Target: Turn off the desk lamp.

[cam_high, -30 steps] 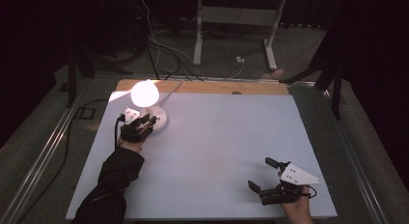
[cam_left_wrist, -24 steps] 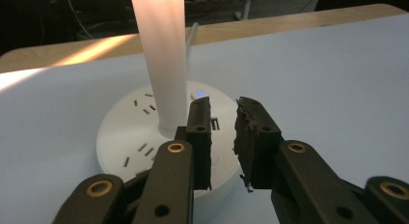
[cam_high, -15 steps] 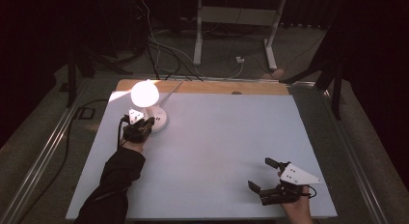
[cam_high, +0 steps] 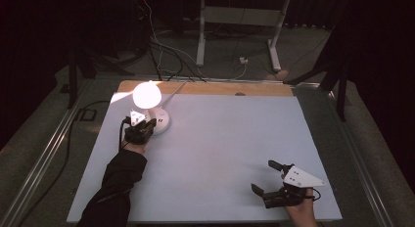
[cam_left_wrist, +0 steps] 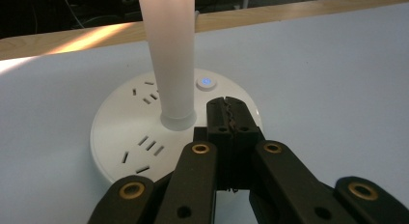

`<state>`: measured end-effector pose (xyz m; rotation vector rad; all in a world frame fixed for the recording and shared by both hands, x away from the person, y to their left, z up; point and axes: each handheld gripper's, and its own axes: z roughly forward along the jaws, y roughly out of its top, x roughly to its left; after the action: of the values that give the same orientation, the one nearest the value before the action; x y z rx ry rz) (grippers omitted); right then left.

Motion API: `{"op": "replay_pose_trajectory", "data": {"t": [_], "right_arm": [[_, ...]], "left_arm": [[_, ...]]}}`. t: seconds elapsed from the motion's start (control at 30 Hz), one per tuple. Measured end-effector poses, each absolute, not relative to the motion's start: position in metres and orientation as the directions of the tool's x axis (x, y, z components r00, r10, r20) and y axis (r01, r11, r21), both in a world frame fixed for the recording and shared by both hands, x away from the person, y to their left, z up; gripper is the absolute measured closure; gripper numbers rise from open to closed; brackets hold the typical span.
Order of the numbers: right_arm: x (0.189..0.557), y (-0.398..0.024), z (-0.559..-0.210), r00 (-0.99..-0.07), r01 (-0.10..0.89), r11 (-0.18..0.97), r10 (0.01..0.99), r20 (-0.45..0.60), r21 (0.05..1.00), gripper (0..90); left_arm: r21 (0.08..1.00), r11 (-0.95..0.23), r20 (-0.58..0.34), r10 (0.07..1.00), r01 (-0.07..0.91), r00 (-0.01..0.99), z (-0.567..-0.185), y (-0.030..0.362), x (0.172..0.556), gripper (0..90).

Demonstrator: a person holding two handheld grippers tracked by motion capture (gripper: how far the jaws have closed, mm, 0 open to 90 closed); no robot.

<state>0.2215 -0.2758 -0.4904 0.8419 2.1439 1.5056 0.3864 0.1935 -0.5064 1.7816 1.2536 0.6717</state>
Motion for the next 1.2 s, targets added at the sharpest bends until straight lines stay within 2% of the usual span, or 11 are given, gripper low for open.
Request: {"op": "replay_pose_trajectory", "data": {"t": [0.97,1.1,1.2], "right_arm": [[0.2214,-0.2761,-0.4902,-0.746,0.250,0.244,0.665,0.026,0.937,0.0],[0.2217,-0.2757,-0.4905,-0.746,0.253,0.244,0.665,0.028,0.936,0.0],[0.2217,-0.2754,-0.4907,-0.747,0.252,0.248,0.665,0.025,0.936,0.0]], "left_arm": [[0.834,-0.175,-0.029,0.933,0.523,0.359,-0.5164,0.1929,0.3932,90.0],[0.834,-0.200,0.002,0.933,0.514,0.361,-0.5168,0.1906,0.3926,90.0],[0.827,-0.248,0.059,0.931,0.505,0.360,-0.5157,0.1860,0.3911,90.0]]}}
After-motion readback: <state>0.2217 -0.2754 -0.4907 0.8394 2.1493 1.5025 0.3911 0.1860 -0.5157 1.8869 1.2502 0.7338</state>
